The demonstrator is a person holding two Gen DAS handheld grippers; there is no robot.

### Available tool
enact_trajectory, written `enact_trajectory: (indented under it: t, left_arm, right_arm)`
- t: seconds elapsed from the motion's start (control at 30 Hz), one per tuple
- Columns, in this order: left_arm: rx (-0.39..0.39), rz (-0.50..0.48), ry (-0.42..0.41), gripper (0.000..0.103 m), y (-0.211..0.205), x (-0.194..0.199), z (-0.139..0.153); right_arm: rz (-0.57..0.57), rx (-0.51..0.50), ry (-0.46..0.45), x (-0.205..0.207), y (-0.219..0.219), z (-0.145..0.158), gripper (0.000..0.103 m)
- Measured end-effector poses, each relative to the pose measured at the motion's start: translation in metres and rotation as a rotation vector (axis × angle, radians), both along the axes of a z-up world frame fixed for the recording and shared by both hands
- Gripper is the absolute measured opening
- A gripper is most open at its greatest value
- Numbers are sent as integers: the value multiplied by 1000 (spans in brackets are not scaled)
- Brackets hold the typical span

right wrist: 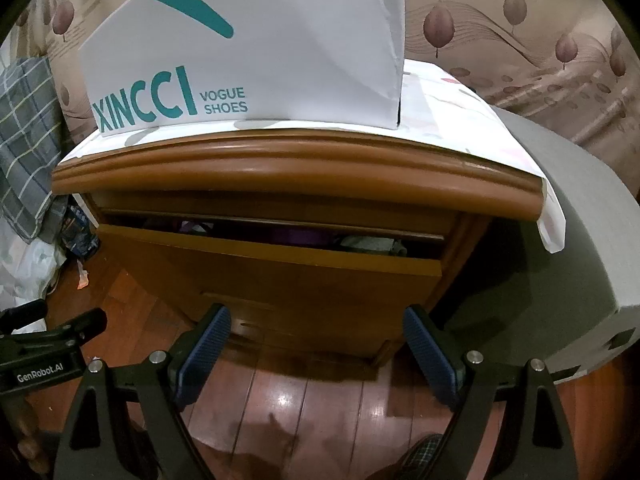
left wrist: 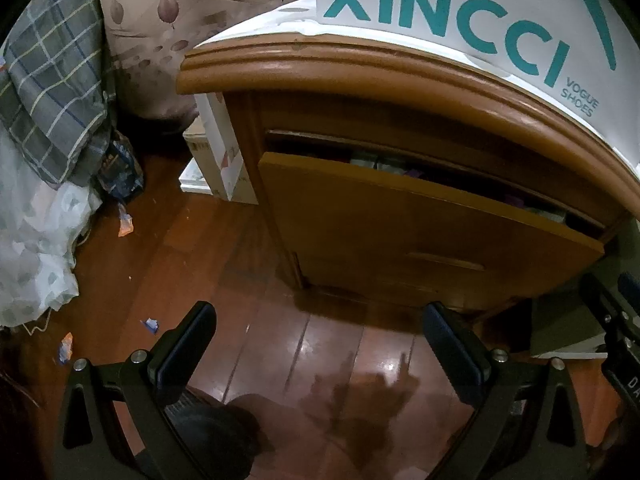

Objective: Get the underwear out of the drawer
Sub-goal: 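Hook the drawer edge with the left tool and pull it open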

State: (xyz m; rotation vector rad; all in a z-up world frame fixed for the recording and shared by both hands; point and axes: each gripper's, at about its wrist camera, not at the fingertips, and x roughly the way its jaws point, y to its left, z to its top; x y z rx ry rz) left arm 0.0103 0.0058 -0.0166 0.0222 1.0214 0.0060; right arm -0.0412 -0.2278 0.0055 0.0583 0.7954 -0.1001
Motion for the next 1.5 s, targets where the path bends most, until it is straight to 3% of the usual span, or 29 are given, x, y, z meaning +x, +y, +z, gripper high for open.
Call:
enact_trajectory:
  t: [0.17,0.37,0.47,0.6,0.77,0.83,1.23,1.5]
  left_arm:
    - [-6,11,16,102,1,4,-5]
    - [-101,37,46,102,11,7,-9]
    - [-233,79,57,102,23,10,-11]
    - [-464,177,57,102,41,16,-16]
    - [-687,301,77,102,52,31,-35]
    - [-733,326,82,102,53,38,-41]
    - [-921,413,125,102,54,84,-73]
    - [-1019,486,96,103,65,79,-91]
  right_arm:
    - [-4,7,2,0,-3,1,90]
    - [-17,25,-1,-1,-9,2,90]
    - [-34,51,-5,0,-17,4,90]
    - [-51,108,-11,-1,-26,9,90]
    - [-65,133,-33,-4,-38,16,90]
    - [-73,139,-34,-4,-41,17,90]
    - [-81,173,-13,0,-50,16,90]
    - [-78,186,-5,1,-53,15,90]
